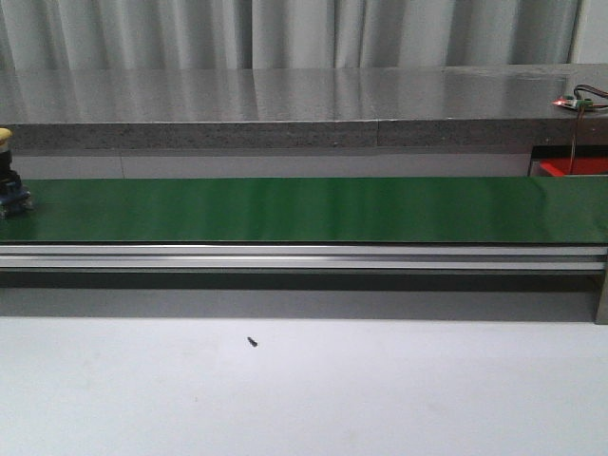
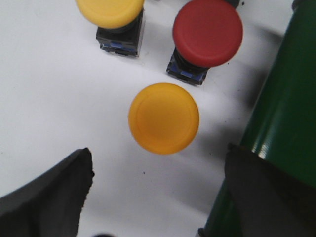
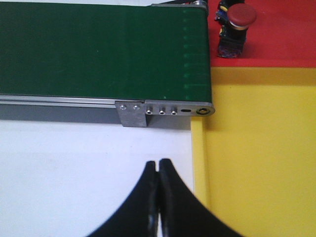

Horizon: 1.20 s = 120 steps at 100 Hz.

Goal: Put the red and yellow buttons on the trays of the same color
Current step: 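Set the yellow button on the belt and open the left gripper, then grasp a second yellow push-button from the table with the left gripper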

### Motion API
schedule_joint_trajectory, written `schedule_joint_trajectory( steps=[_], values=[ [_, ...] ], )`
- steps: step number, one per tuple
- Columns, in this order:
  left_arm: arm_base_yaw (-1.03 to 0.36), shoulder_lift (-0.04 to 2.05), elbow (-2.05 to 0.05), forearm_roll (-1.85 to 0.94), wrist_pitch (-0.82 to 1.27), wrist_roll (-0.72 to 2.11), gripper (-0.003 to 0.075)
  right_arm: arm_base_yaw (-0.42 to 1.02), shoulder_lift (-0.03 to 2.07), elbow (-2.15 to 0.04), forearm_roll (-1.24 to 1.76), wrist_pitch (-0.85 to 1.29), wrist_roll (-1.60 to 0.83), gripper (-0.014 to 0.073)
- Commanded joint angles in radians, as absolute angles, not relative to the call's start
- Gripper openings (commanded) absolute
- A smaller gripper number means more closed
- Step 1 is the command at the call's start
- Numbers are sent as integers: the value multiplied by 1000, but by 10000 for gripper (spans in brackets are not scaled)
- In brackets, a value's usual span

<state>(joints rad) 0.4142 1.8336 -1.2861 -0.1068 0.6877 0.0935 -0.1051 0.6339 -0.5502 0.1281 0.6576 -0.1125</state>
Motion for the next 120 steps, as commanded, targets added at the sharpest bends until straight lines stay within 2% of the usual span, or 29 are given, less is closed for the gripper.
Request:
schedule_joint_trajectory(
  steps=[1,52,61,78,92,102,120],
  values=[
    [416,1810,-1311,-119,608,85,545,-104,632,-574,121,596,-114,-66],
    [416,1874,-1311,-119,486,85,540,-104,632,-574,121,596,-114,-66],
    [416,1874,-1311,-119,471,85,484,-104,632,-574,121,596,-114,-66],
    [416,1874,-1311,-119,471,85,266,-104,632,-574,121,596,-114,-66],
    [416,1870,-1311,-119,490,85,133,-104,632,-574,121,596,-114,-66],
    [416,1846,-1311,-119,516,85,104,-104,632,-574,121,596,-114,-66],
    [416,1763,-1311,-114,545,85,105,-104,632,-574,121,596,-114,-66]
  ],
)
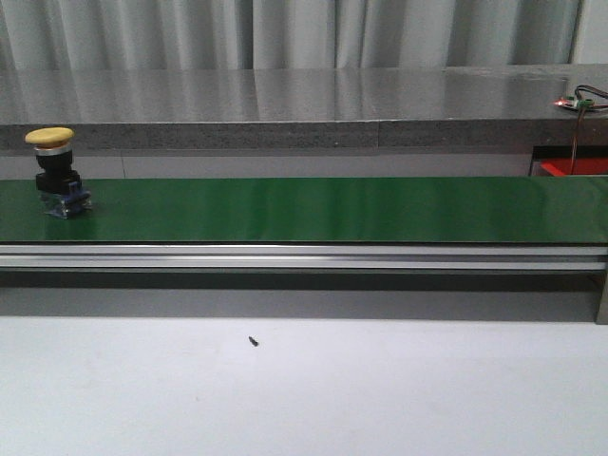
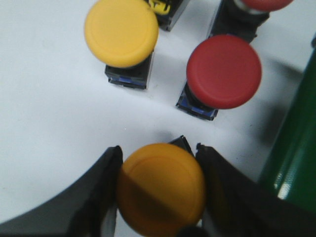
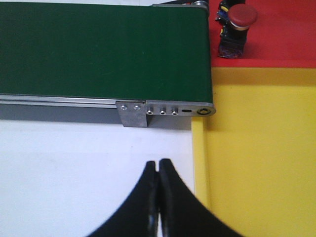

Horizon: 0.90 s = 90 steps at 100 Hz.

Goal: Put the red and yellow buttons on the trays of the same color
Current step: 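Grasp a second yellow push-button from the table with the left gripper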

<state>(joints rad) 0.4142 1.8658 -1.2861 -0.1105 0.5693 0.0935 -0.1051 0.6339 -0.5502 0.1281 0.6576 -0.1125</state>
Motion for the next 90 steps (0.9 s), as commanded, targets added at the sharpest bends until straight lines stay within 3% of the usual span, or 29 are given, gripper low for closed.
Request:
schedule_joint_trajectory(
  steps=[1,54,90],
  values=[
    [416,1759,-1311,-112,547,85,105,-104,632,-574,121,596,-114,-66],
    [406,1548,-1311,-65,666,98,105,-104,632,-574,121,596,-114,-66],
    [273,1553,-1311,-65,690,139,105,-104,632,-574,121,596,-114,-66]
  ],
)
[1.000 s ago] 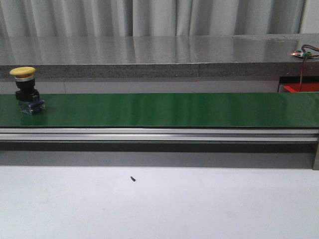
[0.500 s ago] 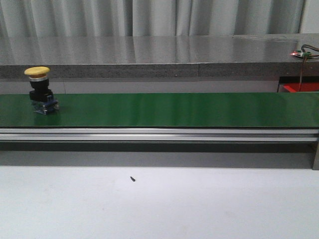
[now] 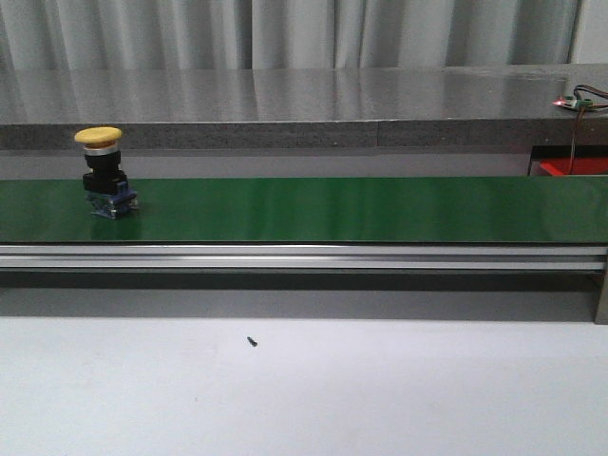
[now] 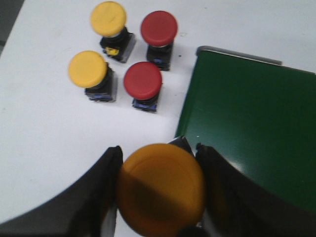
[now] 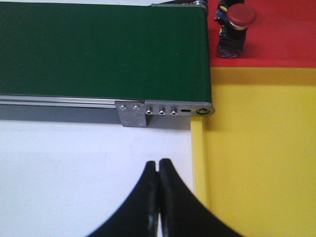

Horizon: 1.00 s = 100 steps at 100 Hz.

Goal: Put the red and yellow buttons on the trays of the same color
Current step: 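Grasp a second yellow push-button from the table with the left gripper, then place the second yellow button on the belt and withdraw the left gripper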

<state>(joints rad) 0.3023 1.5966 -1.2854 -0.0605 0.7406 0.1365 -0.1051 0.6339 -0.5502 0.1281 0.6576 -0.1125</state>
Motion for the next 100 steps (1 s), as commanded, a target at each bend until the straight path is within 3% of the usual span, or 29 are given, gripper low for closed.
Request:
schedule_joint_trajectory(
  steps=[1,63,71,88,93,100],
  values=[
    [271,1554,-1311,-65,691,139,105,-104,632,-574,121,596,-114,-66],
    [209,1672,-1311,-69,660,146,117,-104,632,-574,121,596,-114,-66],
    [209,1674,-1311,-69,662,156,198,-104,632,-574,121,596,-114,-66],
    [209,1671,-1311,-97,662,158,541,-104,632,-574,121,596,-114,-66],
    [209,1670,-1311,-104,662,158,587,-104,632,-574,121,596,-114,-66],
    [206,1660,-1311,-104,662,158,592,-104,632,-574,121,596,-114,-66]
  ],
)
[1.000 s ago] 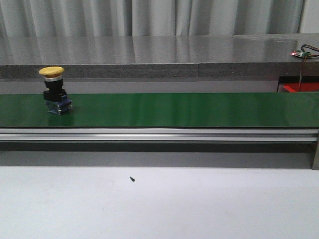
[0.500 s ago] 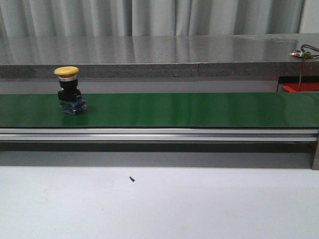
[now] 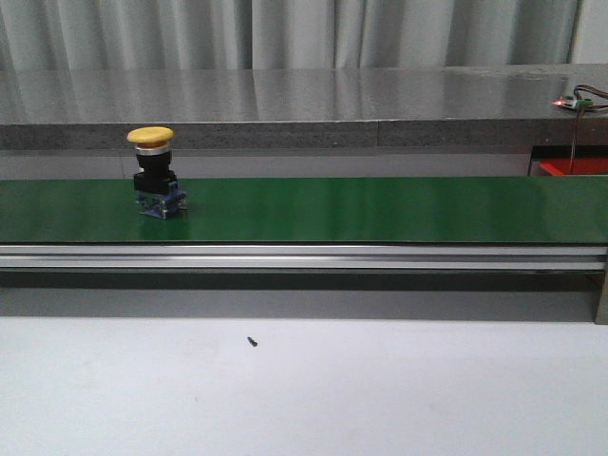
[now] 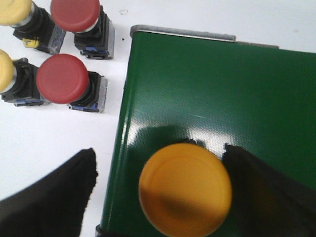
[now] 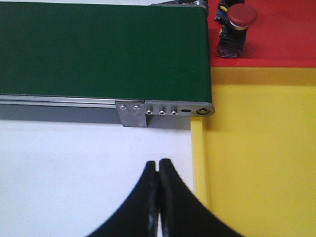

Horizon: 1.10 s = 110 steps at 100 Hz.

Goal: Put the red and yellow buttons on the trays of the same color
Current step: 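Place the second yellow button on the belt and withdraw the left gripper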

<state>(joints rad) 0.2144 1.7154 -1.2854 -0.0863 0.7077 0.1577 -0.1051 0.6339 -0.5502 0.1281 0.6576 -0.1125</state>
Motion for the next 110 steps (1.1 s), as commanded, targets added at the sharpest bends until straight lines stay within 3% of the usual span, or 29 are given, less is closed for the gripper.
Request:
schedule_joint_trajectory(
  steps=[1,55,62,88,110],
  values=[
    [206,1657,-1311,-104,662,158,592,-104,632,-574,121,596,-114,-66],
    [206,1432,-1309,-243,786,225,558,-104,632,-574,121,596,-114,-66],
    [201,1400,-1304,-255,796,225,477,-104,632,-574,121,596,-114,-66],
    [114,1258,-1201,-252,796,229,-13,-104,632,-574,121,596,-114,-66],
    [55,1135,-1081,-252,787,229,-20,-104,632,-574,121,596,-114,-66]
  ],
)
